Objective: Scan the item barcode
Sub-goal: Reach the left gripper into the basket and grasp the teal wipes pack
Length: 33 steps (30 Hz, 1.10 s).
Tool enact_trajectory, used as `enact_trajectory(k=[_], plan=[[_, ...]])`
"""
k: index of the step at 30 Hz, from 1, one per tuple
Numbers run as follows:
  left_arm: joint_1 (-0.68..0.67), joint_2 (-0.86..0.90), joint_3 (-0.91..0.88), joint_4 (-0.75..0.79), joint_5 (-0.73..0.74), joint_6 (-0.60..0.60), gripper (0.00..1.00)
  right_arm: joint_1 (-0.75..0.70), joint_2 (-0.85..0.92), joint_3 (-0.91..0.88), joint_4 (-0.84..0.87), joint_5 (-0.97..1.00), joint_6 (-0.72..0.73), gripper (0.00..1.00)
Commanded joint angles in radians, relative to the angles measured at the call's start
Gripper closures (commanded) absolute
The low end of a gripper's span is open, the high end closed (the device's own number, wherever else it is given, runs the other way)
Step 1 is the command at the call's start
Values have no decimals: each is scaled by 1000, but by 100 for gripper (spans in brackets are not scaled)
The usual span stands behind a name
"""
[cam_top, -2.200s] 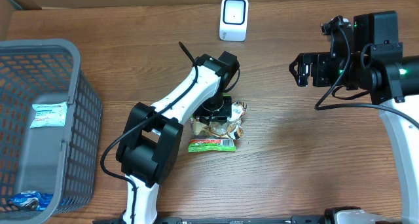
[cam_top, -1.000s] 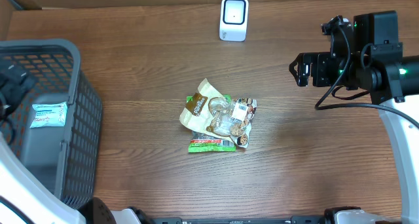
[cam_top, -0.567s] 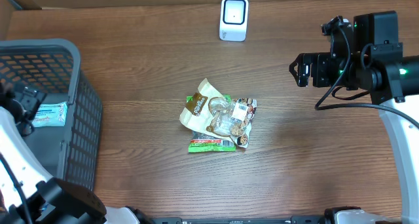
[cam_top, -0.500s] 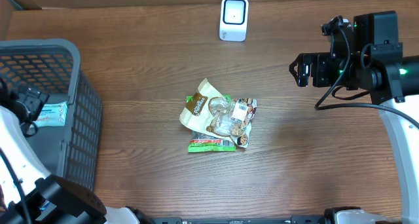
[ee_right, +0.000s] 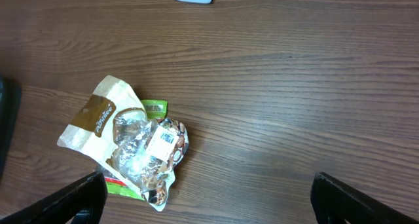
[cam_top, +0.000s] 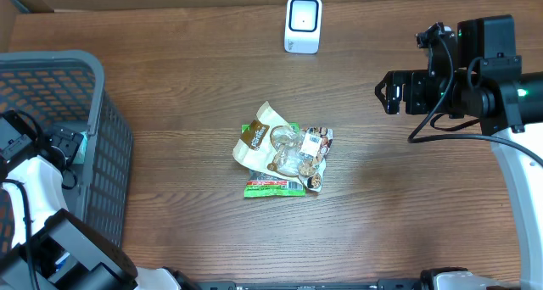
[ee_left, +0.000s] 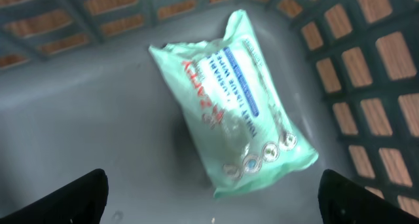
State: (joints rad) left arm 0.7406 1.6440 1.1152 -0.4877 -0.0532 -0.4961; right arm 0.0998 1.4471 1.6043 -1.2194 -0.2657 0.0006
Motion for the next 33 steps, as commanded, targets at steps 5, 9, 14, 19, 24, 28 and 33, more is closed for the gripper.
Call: enact_trajectory(k=[5,9,14,19,24,28,33], plan=[[-48,95,-6,62,2,-17,7,6,3,31,-2,-7,3,0],[-74,134,0,65,-1,-18,9,6,3,31,-8,-10,3,0],[-80,171,0,81,-65,-53,8,6,3,31,-21,-10,2,0],[-80,207,0,124,-105,-54,7,6,3,31,-28,-10,3,0],[-80,227,0,142,-104,-55,33,6,3,31,-28,-10,3,0],[-80,228,0,128,-95,-54,77,6,3,31,-27,-10,3,0],[-80,223,0,77,-24,-54,96,6,3,31,-24,-10,3,0]])
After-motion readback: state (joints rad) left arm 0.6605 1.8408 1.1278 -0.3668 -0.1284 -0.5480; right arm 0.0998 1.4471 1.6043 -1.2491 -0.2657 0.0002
